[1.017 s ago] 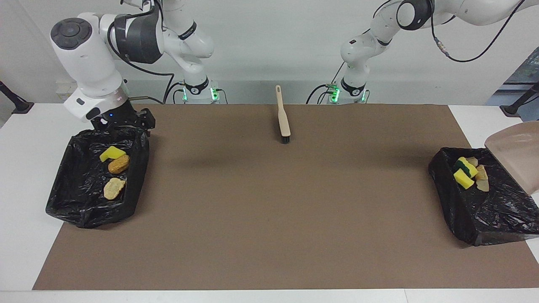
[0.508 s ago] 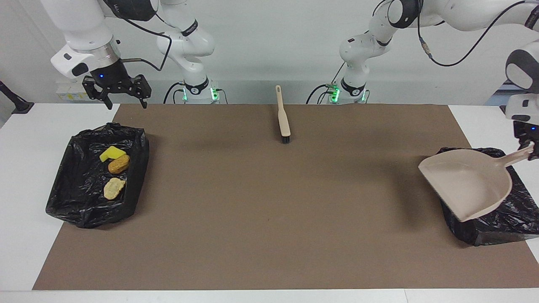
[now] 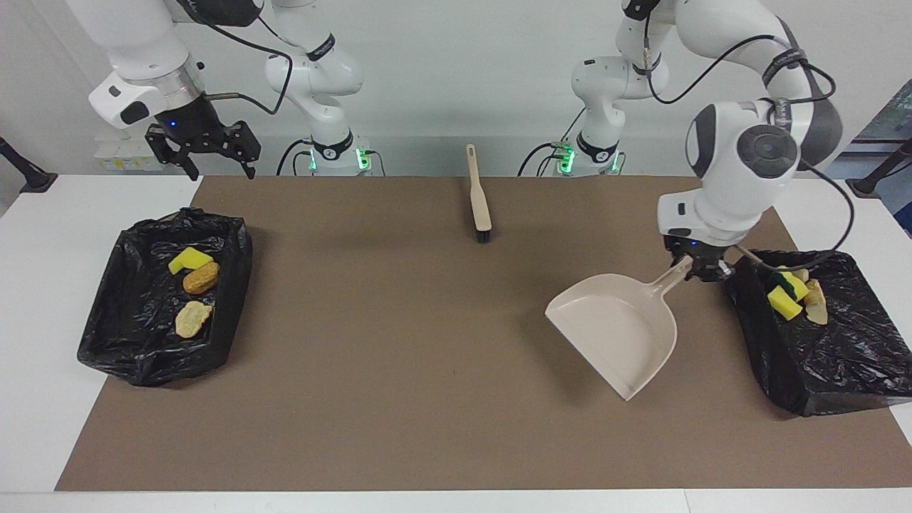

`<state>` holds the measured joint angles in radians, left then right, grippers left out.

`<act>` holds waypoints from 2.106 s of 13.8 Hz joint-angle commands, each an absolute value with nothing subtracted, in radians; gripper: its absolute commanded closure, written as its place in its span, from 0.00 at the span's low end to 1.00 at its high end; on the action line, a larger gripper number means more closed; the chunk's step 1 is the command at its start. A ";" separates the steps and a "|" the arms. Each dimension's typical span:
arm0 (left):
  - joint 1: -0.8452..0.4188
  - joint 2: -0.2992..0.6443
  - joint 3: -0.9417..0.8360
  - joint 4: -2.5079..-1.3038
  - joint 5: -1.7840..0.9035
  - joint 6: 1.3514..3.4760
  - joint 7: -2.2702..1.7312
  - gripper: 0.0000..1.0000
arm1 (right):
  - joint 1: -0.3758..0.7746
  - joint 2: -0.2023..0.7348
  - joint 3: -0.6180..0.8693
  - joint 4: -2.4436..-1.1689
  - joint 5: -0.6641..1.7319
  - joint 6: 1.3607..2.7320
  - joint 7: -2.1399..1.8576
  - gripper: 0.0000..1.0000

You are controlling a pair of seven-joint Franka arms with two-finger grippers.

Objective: Sweep and dump trash in bin
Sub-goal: 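Bring the empty dustpan back to the table center with the left gripper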

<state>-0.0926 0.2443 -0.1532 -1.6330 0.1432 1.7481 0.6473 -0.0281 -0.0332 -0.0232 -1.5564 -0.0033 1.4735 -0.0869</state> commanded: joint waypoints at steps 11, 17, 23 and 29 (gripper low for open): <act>-0.331 0.298 -0.144 -1.788 -0.201 2.080 -0.316 1.00 | -0.025 -0.051 -0.020 -1.572 0.018 1.471 -0.074 0.00; -0.434 0.295 -0.169 -1.879 -0.212 2.198 -0.397 1.00 | -0.025 -0.051 -0.020 -1.572 0.018 1.471 -0.074 0.00; -0.460 0.278 -0.196 -1.928 -0.213 2.227 -0.408 1.00 | -0.025 -0.051 -0.020 -1.572 0.018 1.471 -0.074 0.00; -0.405 0.249 -0.192 -1.919 -0.213 2.149 -0.390 0.00 | -0.025 -0.051 -0.020 -1.572 0.018 1.471 -0.074 0.00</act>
